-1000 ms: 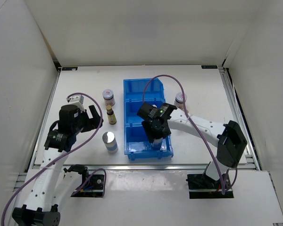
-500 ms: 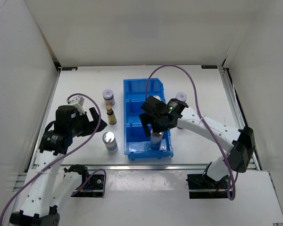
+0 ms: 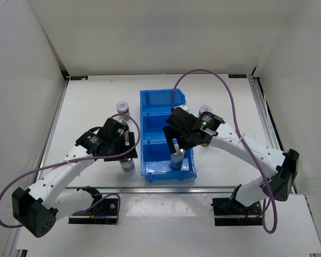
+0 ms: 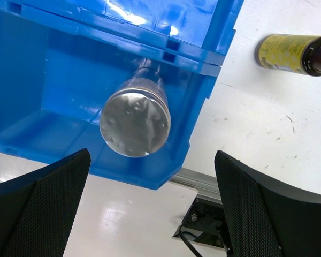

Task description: Organize the condiment bottles

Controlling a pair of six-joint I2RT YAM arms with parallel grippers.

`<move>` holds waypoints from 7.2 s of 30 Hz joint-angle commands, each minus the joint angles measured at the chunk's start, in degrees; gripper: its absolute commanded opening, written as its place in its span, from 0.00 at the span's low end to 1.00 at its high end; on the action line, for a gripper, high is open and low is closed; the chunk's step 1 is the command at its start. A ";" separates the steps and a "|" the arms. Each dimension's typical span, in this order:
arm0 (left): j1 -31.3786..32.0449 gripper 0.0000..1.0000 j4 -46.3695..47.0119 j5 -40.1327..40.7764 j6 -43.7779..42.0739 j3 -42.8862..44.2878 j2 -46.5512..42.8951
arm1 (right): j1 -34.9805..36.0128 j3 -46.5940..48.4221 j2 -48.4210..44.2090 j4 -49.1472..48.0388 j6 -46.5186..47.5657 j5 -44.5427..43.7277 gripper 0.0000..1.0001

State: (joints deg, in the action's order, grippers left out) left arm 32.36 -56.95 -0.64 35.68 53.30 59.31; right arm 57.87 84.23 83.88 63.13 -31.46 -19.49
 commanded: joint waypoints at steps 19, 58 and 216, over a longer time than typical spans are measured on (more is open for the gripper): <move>3.67 0.22 -8.34 13.56 0.45 15.94 9.68 | -0.47 -1.08 -6.97 3.58 -0.79 -6.00 1.00; 17.22 0.57 0.08 7.59 -5.62 30.29 35.79 | -8.12 -2.05 -13.83 9.82 -3.69 -12.42 1.00; -13.29 0.48 22.85 8.56 -16.35 17.37 24.63 | -26.31 4.55 -0.64 -7.24 14.50 4.46 0.99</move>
State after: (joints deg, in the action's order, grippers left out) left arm 19.44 -35.35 8.95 19.33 67.92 86.26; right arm 31.70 89.76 85.30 55.55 -17.54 -14.50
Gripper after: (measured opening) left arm 0.492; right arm 0.989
